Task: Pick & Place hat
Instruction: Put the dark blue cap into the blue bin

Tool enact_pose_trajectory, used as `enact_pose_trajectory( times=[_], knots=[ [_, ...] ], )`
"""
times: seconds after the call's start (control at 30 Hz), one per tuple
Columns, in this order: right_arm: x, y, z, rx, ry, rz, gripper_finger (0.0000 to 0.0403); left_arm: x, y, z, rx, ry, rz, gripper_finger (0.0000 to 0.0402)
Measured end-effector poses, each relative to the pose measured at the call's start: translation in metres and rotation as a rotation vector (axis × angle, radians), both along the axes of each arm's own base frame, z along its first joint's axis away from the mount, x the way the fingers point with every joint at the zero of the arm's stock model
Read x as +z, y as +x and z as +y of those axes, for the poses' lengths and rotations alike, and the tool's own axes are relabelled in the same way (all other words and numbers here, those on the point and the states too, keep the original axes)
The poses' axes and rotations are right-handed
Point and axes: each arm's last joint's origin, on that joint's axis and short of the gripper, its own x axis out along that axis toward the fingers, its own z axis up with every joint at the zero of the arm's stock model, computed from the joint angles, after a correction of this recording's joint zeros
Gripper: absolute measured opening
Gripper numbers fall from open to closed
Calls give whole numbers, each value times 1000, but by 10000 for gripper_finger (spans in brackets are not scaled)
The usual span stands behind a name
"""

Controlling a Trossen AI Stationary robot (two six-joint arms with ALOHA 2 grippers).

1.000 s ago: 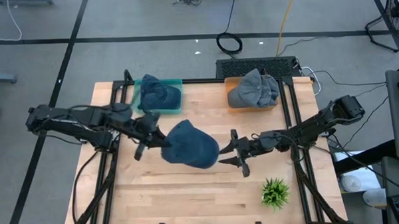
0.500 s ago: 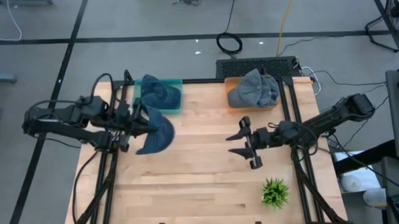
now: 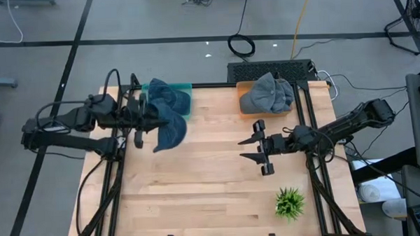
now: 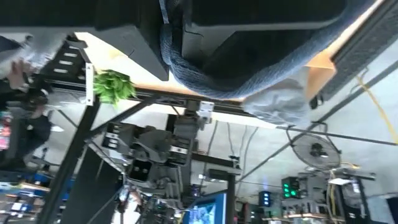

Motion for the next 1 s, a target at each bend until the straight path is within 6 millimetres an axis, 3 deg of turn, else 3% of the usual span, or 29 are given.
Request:
enact_pose_trajectory(
  times=[0.1, 0.23, 0.57, 0.73, 1.0],
  knots=[
    [0, 1, -2, -22, 11, 1, 152, 0, 0, 6, 7, 15, -1, 21],
    [1, 1, -11, -139, 162, 7, 167, -1, 1, 17, 49, 20, 10, 21],
    [-13, 6, -19, -185, 134, 145, 263, -7, 5, 47, 134, 34, 63, 21],
    [-17, 7, -19, -185, 121, 188, 287, 4, 6, 63, 166, 58, 96, 21],
    [-18, 7, -19, -188, 115, 195, 286, 38, 9, 80, 170, 125, 203, 21]
  ],
)
